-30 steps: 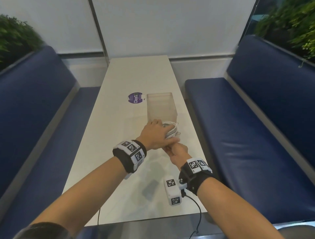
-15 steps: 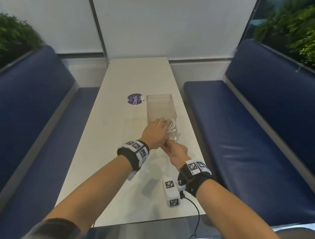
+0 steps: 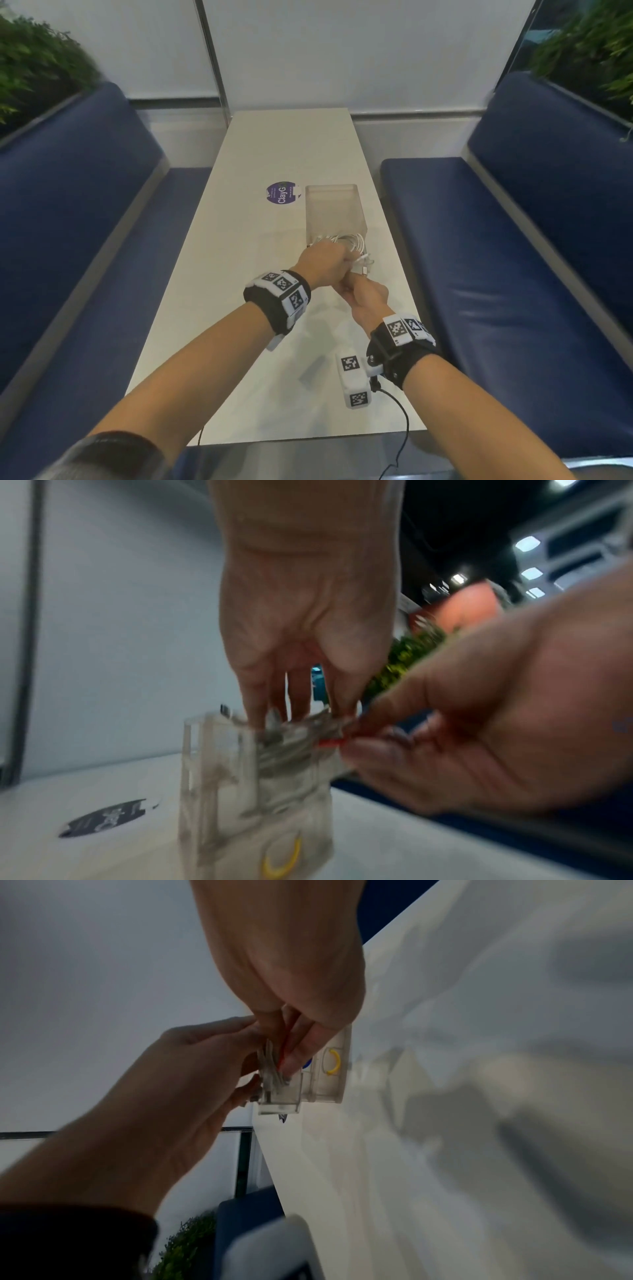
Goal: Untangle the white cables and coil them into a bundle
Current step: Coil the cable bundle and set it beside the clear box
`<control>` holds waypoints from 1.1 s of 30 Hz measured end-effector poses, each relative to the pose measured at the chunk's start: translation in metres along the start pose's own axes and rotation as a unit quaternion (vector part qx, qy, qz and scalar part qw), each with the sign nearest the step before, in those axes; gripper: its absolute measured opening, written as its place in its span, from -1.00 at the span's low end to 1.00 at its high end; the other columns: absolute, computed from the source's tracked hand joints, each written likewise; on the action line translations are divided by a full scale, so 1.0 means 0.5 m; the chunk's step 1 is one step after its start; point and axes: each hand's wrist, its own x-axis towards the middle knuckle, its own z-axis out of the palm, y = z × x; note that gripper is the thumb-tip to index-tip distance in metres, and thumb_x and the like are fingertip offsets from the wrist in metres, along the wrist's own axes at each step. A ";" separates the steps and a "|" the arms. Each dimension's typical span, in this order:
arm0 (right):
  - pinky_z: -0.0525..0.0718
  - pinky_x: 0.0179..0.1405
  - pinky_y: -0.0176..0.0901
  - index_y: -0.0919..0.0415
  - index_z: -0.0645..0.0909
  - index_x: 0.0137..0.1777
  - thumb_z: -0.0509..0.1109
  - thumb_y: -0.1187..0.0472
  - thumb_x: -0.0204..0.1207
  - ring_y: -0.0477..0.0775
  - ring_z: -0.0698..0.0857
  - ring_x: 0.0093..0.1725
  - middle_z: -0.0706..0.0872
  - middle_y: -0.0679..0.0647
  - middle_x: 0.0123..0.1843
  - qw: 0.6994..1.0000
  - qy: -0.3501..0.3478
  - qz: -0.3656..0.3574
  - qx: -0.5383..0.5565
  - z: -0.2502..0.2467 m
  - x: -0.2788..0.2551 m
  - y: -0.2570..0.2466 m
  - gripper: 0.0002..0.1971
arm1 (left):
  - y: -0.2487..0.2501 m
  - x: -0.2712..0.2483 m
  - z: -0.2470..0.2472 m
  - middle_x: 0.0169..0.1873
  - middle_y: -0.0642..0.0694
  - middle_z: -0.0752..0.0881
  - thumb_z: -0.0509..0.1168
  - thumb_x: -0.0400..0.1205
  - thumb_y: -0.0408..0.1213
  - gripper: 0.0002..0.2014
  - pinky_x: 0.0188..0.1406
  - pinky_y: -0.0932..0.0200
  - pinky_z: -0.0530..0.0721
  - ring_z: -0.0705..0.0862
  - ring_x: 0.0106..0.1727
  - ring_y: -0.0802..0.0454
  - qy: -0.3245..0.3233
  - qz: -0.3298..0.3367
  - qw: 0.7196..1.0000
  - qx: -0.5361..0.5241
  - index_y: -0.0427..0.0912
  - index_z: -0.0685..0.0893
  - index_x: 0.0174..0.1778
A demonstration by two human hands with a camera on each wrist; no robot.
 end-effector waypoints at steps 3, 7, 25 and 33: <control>0.85 -0.30 -0.03 0.51 0.69 -0.24 0.45 0.64 0.39 0.29 0.80 -0.28 0.79 0.30 -0.30 1.000 -0.009 0.002 0.003 0.001 -0.004 -0.004 -0.91 | -0.002 0.021 0.001 0.11 -0.17 0.76 0.14 0.74 -0.19 -0.71 -0.12 0.11 0.46 0.69 0.16 -0.22 -0.010 -0.015 1.000 0.006 -0.10 0.72 0.24; 0.85 -0.26 -0.02 0.56 0.69 -0.18 0.45 0.65 0.38 0.33 0.80 -0.25 0.79 0.35 -0.27 1.000 -0.018 0.004 0.006 0.005 -0.012 -0.009 -0.93 | 0.017 0.030 -0.001 0.17 -0.24 0.70 0.21 0.70 -0.37 -0.70 -0.04 -0.02 0.60 0.69 0.22 -0.23 -0.020 -0.063 0.994 0.086 -0.19 0.67 0.33; 0.84 -0.21 0.02 0.49 0.69 -0.29 0.37 0.62 0.46 0.25 0.80 -0.38 0.79 0.28 -0.38 1.000 -0.001 -0.003 0.000 0.008 -0.015 0.008 -0.85 | -0.002 0.022 0.000 0.22 -0.05 0.77 0.23 0.65 -0.38 -0.68 0.12 0.02 0.63 0.70 0.23 -0.10 0.032 0.106 0.994 -0.001 -0.10 0.78 0.24; 0.73 -0.53 -0.27 0.42 0.65 -0.24 0.43 0.52 0.50 -0.02 0.75 -0.60 0.74 0.18 -0.41 0.999 0.023 -0.014 -0.042 0.006 -0.011 0.007 -0.89 | 0.022 0.047 0.023 -0.55 -0.11 0.66 0.41 0.59 0.00 -0.56 -0.32 0.12 0.59 0.59 -0.46 0.03 -0.008 -0.078 0.971 -0.225 -0.18 0.64 -0.55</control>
